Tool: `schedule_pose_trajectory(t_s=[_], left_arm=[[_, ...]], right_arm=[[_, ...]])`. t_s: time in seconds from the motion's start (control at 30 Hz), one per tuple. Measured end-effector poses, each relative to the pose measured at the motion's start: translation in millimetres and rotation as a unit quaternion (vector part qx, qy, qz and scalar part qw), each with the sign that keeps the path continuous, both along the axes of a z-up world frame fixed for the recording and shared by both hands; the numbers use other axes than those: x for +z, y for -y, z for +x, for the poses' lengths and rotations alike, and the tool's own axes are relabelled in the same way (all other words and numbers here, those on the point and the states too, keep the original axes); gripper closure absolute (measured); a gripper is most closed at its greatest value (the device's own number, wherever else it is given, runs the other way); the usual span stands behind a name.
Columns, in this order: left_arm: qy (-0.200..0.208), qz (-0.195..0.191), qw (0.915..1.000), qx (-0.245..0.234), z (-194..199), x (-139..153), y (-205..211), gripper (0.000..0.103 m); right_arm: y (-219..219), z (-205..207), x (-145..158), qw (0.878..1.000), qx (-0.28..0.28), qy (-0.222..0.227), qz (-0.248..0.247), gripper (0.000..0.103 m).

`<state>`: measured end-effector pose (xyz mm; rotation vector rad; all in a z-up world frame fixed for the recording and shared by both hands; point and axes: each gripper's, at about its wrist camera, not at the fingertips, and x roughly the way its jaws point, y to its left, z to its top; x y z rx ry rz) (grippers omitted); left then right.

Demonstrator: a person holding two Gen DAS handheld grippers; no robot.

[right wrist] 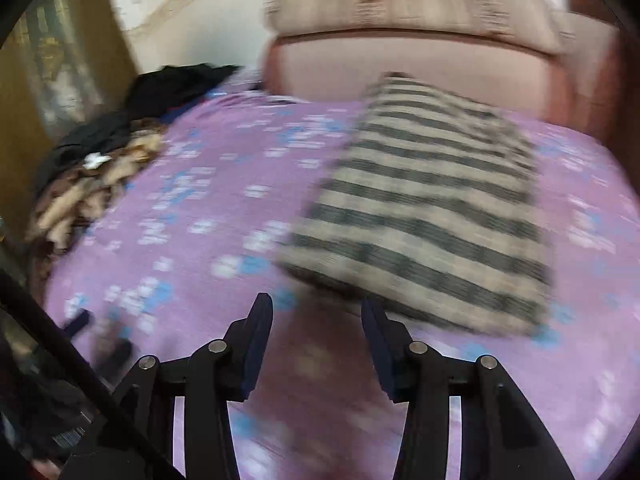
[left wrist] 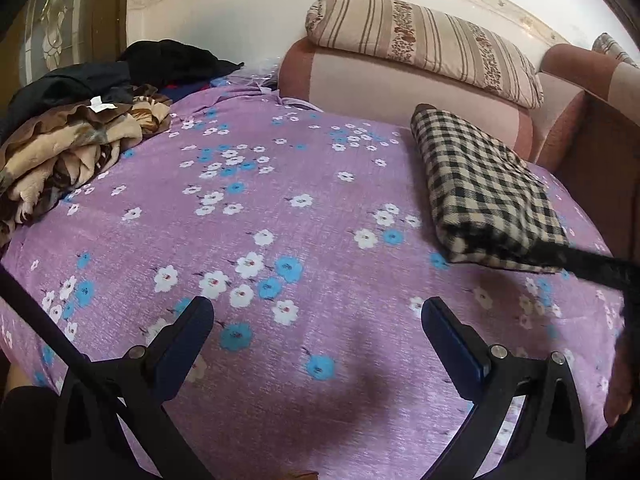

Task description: Fold large clothes

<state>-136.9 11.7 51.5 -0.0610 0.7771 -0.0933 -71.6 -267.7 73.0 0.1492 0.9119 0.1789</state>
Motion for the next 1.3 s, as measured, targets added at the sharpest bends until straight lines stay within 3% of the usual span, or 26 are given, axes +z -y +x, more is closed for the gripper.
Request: schedule_pose_trajectory(t_s=[0.17, 0.33, 0.43, 0.6, 0.93, 1.3], left_arm=[[-0.006, -0.005, 0.9996, -0.028, -14, 8, 24, 0.000], [-0.009, 0.030, 0.9961, -0.082, -36, 8, 64, 0.000], [-0.013, 0.046, 0.9932, -0.106, -48, 6, 80, 0.000], [-0.019, 0.054, 0.9910, -0.121, -56, 5, 89, 0.000], [-0.046, 0.041, 0.9918, -0.112, -51, -3, 84, 0.000], [-0.065, 0.034, 0.9919, -0.104, -45, -9, 79, 0.000]], right_arm=[[44, -54, -9, 0.996, -0.088, -0.005, -0.030, 0.038], [60, -94, -27, 0.989, -0.143, -0.016, -0.028, 0.037], [59, -99, -40, 0.987, -0.150, -0.032, -0.039, 0.037], [56, -102, -36, 0.987, -0.150, -0.014, -0.057, 0.034], [55, -104, -37, 0.985, -0.164, -0.013, -0.058, 0.034], [38, -103, -37, 0.986, -0.142, -0.007, -0.091, 0.033]])
